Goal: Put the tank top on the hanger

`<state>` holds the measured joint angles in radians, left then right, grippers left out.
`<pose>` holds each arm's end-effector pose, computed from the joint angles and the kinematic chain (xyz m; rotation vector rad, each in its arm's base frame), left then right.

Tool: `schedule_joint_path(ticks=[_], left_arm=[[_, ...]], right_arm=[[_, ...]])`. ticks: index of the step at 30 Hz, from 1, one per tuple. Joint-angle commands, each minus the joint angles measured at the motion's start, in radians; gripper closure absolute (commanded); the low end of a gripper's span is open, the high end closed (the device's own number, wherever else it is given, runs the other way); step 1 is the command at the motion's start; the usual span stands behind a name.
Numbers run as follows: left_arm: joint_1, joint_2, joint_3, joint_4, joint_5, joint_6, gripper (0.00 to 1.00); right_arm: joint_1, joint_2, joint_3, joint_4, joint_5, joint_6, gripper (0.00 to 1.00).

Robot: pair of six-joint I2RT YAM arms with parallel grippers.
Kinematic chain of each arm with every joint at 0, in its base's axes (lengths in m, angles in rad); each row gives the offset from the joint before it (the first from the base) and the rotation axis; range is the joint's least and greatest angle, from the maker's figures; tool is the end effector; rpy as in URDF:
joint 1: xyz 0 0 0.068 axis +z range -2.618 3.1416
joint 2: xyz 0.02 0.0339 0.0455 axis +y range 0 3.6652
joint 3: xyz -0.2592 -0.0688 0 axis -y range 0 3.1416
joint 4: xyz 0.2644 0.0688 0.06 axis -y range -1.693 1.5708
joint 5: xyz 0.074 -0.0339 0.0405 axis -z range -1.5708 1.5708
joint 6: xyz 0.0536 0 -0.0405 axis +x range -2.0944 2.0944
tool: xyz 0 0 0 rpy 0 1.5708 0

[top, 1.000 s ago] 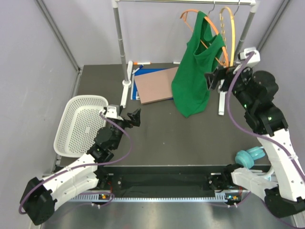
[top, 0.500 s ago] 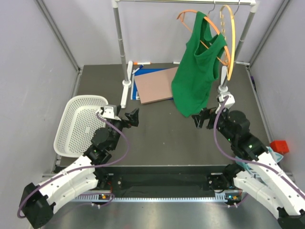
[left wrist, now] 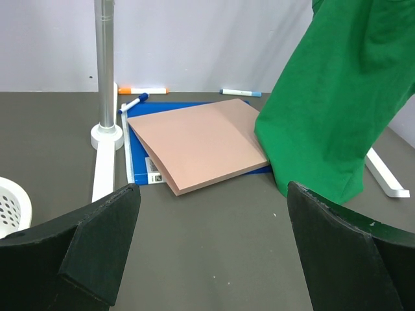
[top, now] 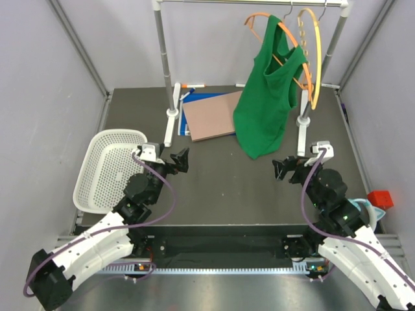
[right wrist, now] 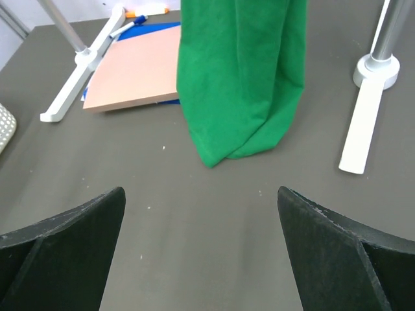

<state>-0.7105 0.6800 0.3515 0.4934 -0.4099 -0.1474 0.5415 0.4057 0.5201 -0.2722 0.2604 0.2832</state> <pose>0.1728 -0.1205 0.2682 0.0587 1.4317 -0.4200 0.1458 0.0716 0.2858 -0.0310 1.7382 0.3837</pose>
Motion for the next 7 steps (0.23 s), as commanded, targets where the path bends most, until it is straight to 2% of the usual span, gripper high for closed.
schedule_joint_path(ticks=[1,7], left_arm=[[0.0,-0.02,0.018,0.03,-0.012,0.019,0.01],[0.0,-0.011,0.03,0.011,-0.003,0.029,0.01]], right_arm=[[0.009,-0.015,-0.019,0.027,0.036,0.002,0.0],[0.009,-0.022,-0.019,0.03,0.04,0.007,0.0]])
